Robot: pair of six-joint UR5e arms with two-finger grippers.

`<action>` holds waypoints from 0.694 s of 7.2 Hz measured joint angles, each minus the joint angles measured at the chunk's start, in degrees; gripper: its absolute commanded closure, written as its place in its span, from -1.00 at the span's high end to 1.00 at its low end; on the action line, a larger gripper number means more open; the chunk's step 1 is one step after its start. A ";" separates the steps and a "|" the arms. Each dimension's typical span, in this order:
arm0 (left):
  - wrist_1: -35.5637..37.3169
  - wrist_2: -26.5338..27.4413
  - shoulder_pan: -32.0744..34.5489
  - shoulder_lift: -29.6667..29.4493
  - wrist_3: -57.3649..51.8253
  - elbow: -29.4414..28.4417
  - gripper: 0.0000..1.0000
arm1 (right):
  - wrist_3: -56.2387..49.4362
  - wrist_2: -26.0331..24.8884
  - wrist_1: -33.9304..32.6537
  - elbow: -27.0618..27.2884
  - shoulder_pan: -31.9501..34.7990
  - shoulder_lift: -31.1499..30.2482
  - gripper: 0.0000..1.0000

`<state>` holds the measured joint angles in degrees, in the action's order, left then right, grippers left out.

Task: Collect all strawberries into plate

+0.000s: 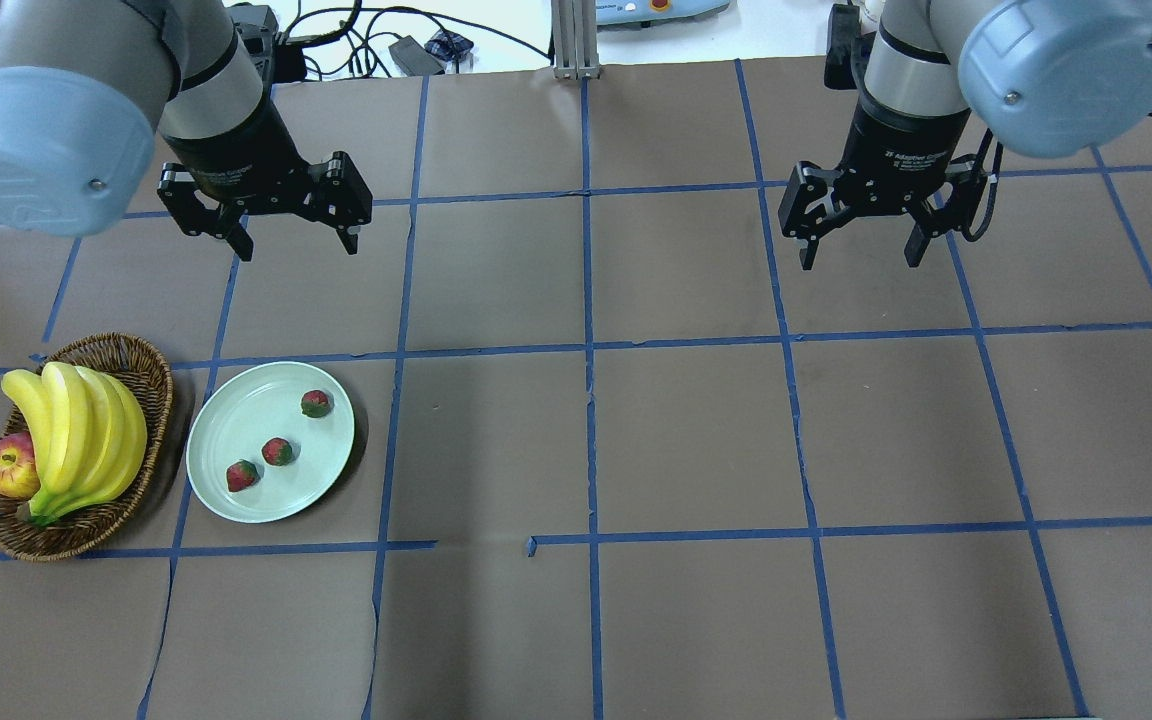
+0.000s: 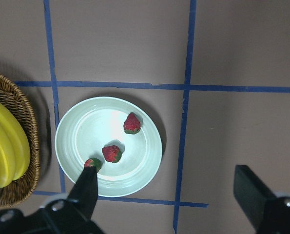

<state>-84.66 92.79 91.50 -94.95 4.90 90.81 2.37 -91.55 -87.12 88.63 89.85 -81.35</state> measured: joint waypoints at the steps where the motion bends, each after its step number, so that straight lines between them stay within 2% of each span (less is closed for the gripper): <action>1: 0.16 0.26 0.28 0.28 -0.42 -0.12 1.00 | 0.09 -0.02 0.35 -0.72 0.04 -0.45 1.00; 5: 0.45 -0.99 2.81 0.39 -1.44 0.31 1.00 | 0.34 0.30 3.84 -3.79 0.52 -1.99 1.00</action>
<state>-84.21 91.80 94.31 -94.56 3.46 91.12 2.71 -91.25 -83.28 84.84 90.36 -83.34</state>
